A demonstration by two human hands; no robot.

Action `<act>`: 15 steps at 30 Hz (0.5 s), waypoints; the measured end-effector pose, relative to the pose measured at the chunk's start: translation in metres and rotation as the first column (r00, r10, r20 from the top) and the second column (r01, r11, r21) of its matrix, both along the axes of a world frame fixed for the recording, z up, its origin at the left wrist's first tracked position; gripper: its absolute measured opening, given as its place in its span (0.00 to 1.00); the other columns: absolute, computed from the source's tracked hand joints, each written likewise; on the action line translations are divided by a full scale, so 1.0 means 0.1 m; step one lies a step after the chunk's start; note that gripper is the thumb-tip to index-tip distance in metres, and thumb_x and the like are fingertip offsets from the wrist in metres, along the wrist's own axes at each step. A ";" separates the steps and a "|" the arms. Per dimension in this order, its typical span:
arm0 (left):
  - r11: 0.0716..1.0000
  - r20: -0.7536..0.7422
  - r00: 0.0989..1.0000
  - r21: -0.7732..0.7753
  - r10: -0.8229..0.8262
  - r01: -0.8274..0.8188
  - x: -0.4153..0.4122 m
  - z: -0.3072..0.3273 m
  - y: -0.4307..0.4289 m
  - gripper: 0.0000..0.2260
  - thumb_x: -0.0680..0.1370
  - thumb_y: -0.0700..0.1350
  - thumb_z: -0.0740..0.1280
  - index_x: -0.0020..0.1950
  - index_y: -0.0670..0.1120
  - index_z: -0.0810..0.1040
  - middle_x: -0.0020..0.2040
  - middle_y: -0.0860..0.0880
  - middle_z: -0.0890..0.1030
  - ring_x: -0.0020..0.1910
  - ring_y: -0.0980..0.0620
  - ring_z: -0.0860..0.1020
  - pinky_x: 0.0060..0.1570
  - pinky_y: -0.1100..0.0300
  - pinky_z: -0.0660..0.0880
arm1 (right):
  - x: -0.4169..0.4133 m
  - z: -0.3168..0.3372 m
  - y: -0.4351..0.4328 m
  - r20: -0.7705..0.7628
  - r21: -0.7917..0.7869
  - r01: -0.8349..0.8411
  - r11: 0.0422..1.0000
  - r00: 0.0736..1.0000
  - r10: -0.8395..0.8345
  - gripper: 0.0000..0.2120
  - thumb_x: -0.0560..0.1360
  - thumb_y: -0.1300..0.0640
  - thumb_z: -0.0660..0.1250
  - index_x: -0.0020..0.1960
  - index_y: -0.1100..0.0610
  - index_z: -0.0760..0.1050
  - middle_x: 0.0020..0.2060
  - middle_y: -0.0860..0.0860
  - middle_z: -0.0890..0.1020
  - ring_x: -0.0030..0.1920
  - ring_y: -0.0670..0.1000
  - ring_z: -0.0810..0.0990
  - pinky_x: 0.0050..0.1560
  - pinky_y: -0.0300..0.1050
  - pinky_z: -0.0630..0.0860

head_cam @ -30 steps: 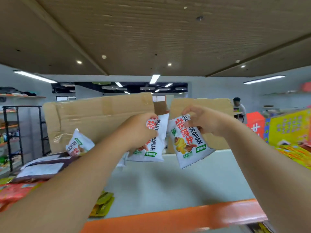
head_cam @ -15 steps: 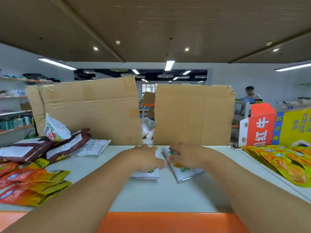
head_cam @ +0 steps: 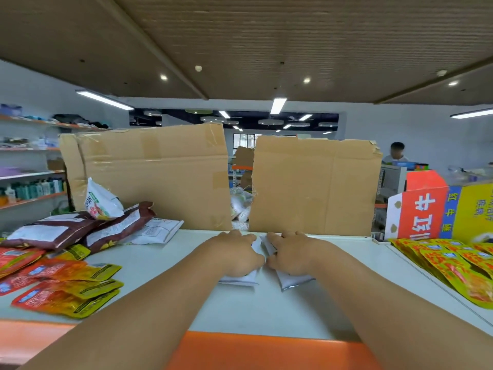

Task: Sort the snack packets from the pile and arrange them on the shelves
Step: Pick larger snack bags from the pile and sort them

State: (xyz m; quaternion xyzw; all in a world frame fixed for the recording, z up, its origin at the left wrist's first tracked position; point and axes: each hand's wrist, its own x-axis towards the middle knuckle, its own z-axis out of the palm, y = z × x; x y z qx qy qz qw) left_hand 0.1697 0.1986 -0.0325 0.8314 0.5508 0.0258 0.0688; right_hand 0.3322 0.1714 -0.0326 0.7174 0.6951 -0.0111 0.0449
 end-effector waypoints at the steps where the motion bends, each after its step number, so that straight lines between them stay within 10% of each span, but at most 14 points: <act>1: 1.000 0.009 1.000 0.011 0.001 -0.001 0.00 0.00 -0.01 0.30 0.76 0.64 0.59 0.76 0.55 0.64 0.80 0.49 0.59 0.77 0.44 0.62 0.70 0.47 0.65 | -0.01 0.00 0.01 -0.007 0.001 0.007 1.000 1.000 -0.007 0.32 0.81 0.41 0.54 0.82 0.48 0.48 0.79 0.55 0.56 0.77 0.62 0.56 0.73 0.60 0.61; 8: 0.998 0.021 1.000 0.066 -0.012 0.010 -0.07 -0.01 -0.21 0.30 0.76 0.62 0.60 0.78 0.58 0.63 0.79 0.48 0.60 0.78 0.43 0.59 0.70 0.47 0.63 | -0.09 0.07 -0.24 -0.246 -0.041 0.213 0.976 0.945 -0.216 0.23 0.81 0.47 0.59 0.75 0.50 0.63 0.75 0.54 0.58 0.73 0.63 0.60 0.66 0.63 0.68; 11: 0.996 -0.046 0.999 0.084 0.012 -0.008 -0.11 0.03 -0.31 0.28 0.75 0.59 0.60 0.76 0.57 0.67 0.78 0.47 0.63 0.76 0.42 0.63 0.67 0.50 0.65 | -0.18 0.04 -0.39 -0.046 0.028 0.123 0.992 0.992 -0.121 0.26 0.77 0.44 0.56 0.75 0.46 0.58 0.68 0.52 0.67 0.66 0.63 0.69 0.64 0.59 0.69; 15: 0.989 0.088 0.991 0.120 -0.101 0.090 -0.23 0.09 -0.37 0.12 0.74 0.48 0.63 0.56 0.49 0.78 0.60 0.44 0.78 0.60 0.44 0.77 0.42 0.59 0.68 | -0.19 0.03 -0.56 -0.123 0.155 0.131 0.979 0.986 -0.113 0.14 0.77 0.50 0.59 0.61 0.47 0.69 0.58 0.50 0.72 0.59 0.62 0.74 0.59 0.54 0.71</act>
